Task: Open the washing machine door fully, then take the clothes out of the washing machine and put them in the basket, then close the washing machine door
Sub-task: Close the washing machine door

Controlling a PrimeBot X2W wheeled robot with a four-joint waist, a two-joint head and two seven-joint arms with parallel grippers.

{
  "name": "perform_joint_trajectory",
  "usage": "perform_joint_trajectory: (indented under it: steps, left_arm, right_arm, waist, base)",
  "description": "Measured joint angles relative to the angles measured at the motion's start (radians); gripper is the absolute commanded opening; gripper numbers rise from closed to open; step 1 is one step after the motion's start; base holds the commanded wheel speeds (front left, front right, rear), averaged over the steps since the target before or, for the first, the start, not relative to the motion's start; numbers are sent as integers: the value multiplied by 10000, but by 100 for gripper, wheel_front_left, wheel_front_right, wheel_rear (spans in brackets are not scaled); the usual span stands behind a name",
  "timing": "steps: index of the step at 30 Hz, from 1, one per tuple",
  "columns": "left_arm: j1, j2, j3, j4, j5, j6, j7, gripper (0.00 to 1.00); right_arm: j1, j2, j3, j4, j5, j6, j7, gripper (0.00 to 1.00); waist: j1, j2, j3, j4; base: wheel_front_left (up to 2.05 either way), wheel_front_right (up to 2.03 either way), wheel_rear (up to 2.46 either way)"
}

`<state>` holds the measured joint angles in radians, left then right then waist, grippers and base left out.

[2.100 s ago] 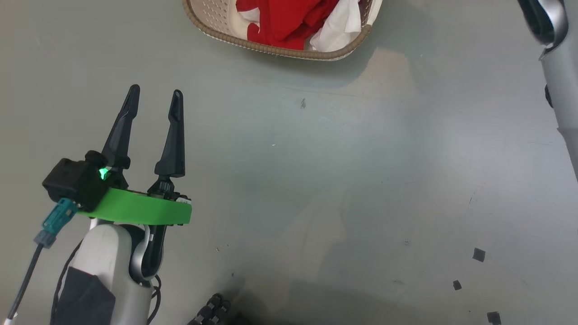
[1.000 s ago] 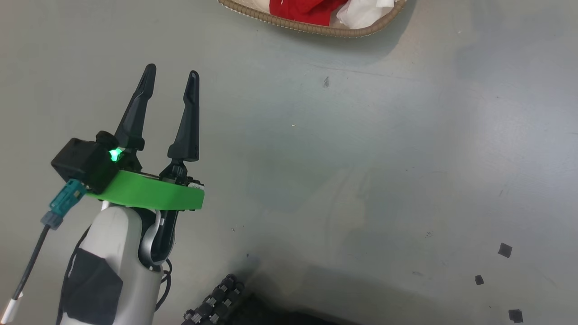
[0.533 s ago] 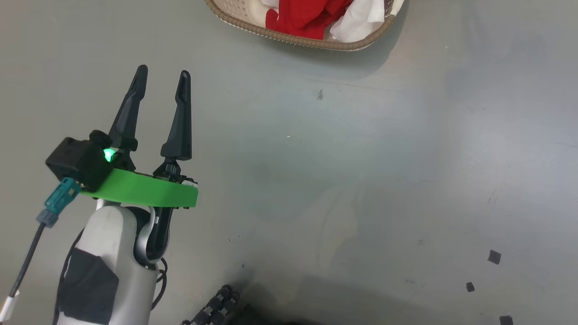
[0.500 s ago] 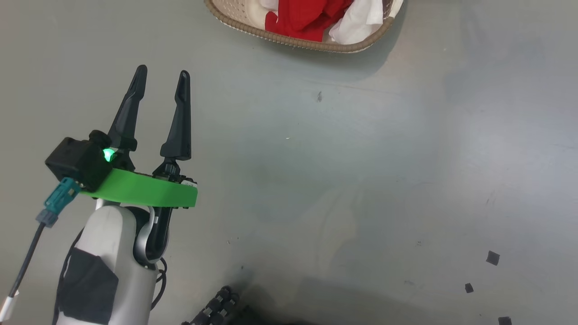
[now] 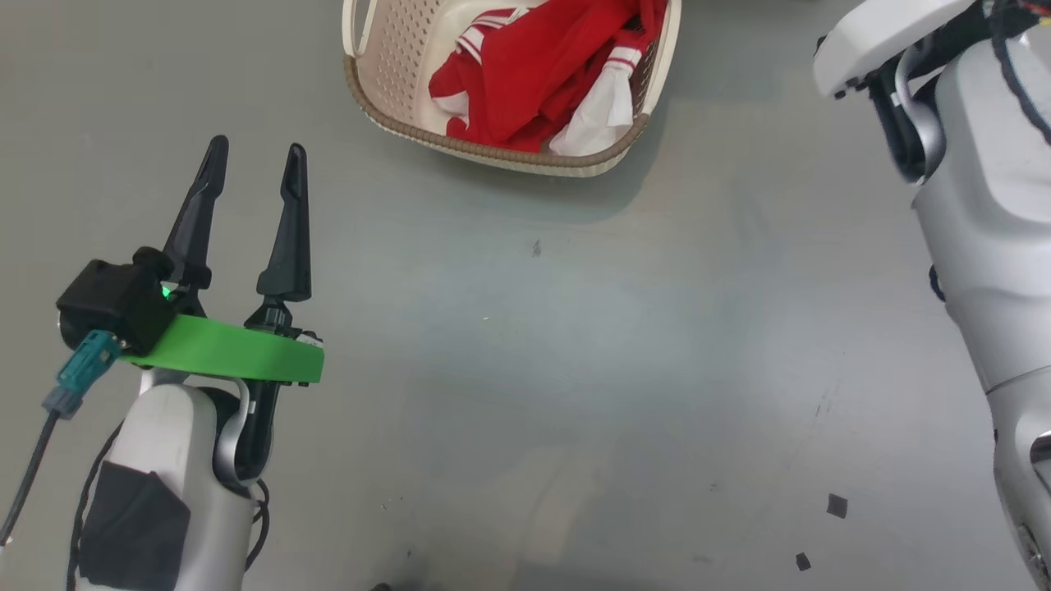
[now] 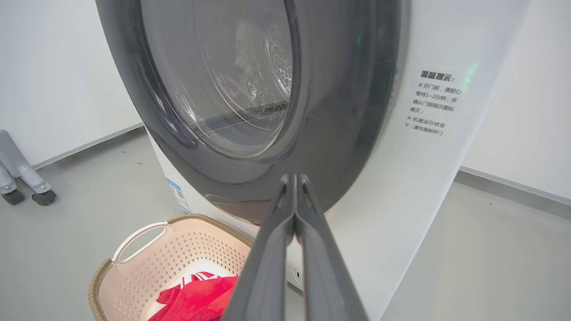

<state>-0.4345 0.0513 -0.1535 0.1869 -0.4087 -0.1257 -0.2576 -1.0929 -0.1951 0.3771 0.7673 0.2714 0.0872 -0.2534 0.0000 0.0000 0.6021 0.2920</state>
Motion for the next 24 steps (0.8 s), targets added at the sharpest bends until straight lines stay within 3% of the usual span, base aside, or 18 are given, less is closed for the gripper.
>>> perform_joint_trajectory:
  steps: [6,24]
  left_arm:
    - [404,217,81,207,146,0,0,100]
    - [1804,441,360,617,324,0,0,100]
  right_arm:
    - [1081,407,-393,-639,433,27,0,0]
    - [4974,715,-2222,-2796,1179,-105,0,0]
  waist:
    - [0,0,-768,-454]
    - [-1,0,-3203,-1722]
  base:
    - [0,0,0]
    - [0,0,0]
